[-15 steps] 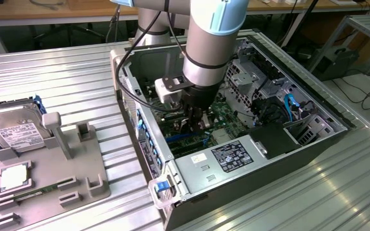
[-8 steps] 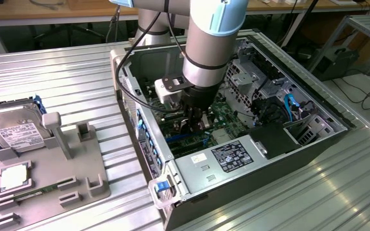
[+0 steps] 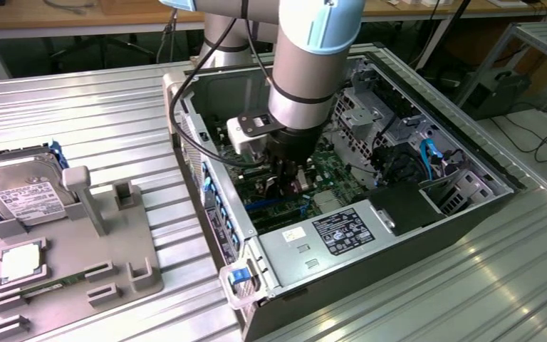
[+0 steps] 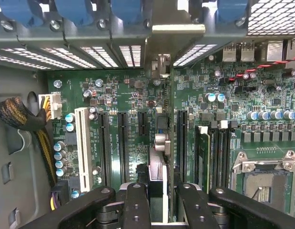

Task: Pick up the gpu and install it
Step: 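Insert the gpu into the slot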

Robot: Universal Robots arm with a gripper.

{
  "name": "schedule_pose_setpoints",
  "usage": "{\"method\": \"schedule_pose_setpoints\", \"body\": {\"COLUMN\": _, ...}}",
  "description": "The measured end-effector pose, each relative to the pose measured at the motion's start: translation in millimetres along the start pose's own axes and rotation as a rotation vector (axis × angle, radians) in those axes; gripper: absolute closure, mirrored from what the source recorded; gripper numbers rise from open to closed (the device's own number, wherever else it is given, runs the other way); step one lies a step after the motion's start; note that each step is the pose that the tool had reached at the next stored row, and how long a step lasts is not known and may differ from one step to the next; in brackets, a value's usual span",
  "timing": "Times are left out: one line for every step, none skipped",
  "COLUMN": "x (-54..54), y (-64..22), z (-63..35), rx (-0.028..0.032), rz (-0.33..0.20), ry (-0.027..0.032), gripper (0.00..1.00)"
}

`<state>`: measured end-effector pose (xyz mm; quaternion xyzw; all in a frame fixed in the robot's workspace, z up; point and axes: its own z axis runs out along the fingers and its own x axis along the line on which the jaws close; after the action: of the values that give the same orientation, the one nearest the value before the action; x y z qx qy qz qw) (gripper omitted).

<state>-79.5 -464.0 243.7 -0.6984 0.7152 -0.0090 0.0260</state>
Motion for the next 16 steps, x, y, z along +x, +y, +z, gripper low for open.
{"method": "schedule_pose_setpoints", "body": {"x": 0.0, "y": 0.0, "z": 0.5, "rx": 0.0000, "rz": 0.000, "ry": -0.0001, "gripper": 0.72}}
{"method": "schedule_pose_setpoints", "body": {"x": 0.0, "y": 0.1, "z": 1.1, "rx": 0.0000, "rz": 0.000, "ry": -0.0001, "gripper": 0.72}}
{"method": "schedule_pose_setpoints", "body": {"x": 0.0, "y": 0.2, "z": 1.8, "rx": 0.0000, "rz": 0.000, "ry": -0.0001, "gripper": 0.72}}
{"method": "schedule_pose_setpoints", "body": {"x": 0.0, "y": 0.2, "z": 2.6, "rx": 0.0000, "rz": 0.000, "ry": -0.0001, "gripper": 0.72}}
{"method": "schedule_pose_setpoints", "body": {"x": 0.0, "y": 0.3, "z": 3.5, "rx": 0.0000, "rz": 0.000, "ry": -0.0003, "gripper": 0.72}}
{"method": "schedule_pose_setpoints", "body": {"x": 0.1, "y": 0.3, "z": 4.1, "rx": 0.0000, "rz": 0.000, "ry": -0.0003, "gripper": 0.72}}
{"method": "schedule_pose_setpoints", "body": {"x": 0.1, "y": 0.3, "z": 4.8, "rx": 0.0000, "rz": 0.000, "ry": -0.0004, "gripper": 0.72}}
{"method": "schedule_pose_setpoints", "body": {"x": 0.1, "y": 0.4, "z": 4.9, "rx": -0.0001, "rz": 0.000, "ry": -0.0002, "gripper": 0.72}}
{"method": "schedule_pose_setpoints", "body": {"x": 0.1, "y": 0.4, "z": 4.9, "rx": -0.0001, "rz": 0.000, "ry": -0.0002, "gripper": 0.72}}
{"method": "schedule_pose_setpoints", "body": {"x": 0.1, "y": 0.3, "z": 5.0, "rx": -0.0001, "rz": 0.000, "ry": -0.0003, "gripper": 0.72}}
{"method": "schedule_pose_setpoints", "body": {"x": -0.2, "y": 0.3, "z": 5.1, "rx": 0.0001, "rz": 0.000, "ry": -0.0007, "gripper": 0.72}}
{"method": "schedule_pose_setpoints", "body": {"x": -0.3, "y": 0.3, "z": 5.1, "rx": 0.0000, "rz": 0.000, "ry": -0.0006, "gripper": 0.72}}
{"method": "schedule_pose_setpoints", "body": {"x": -0.4, "y": 0.4, "z": 4.8, "rx": -0.0001, "rz": -0.001, "ry": -0.0004, "gripper": 0.72}}
{"method": "schedule_pose_setpoints", "body": {"x": -0.6, "y": 0.3, "z": 4.7, "rx": -0.0001, "rz": -0.001, "ry": -0.0004, "gripper": 0.72}}
{"method": "schedule_pose_setpoints", "body": {"x": -0.9, "y": 0.3, "z": 4.6, "rx": -0.0001, "rz": -0.002, "ry": -0.0005, "gripper": 0.72}}
{"method": "schedule_pose_setpoints", "body": {"x": -1.1, "y": 0.3, "z": 4.6, "rx": 0.0000, "rz": -0.003, "ry": -0.0008, "gripper": 0.72}}
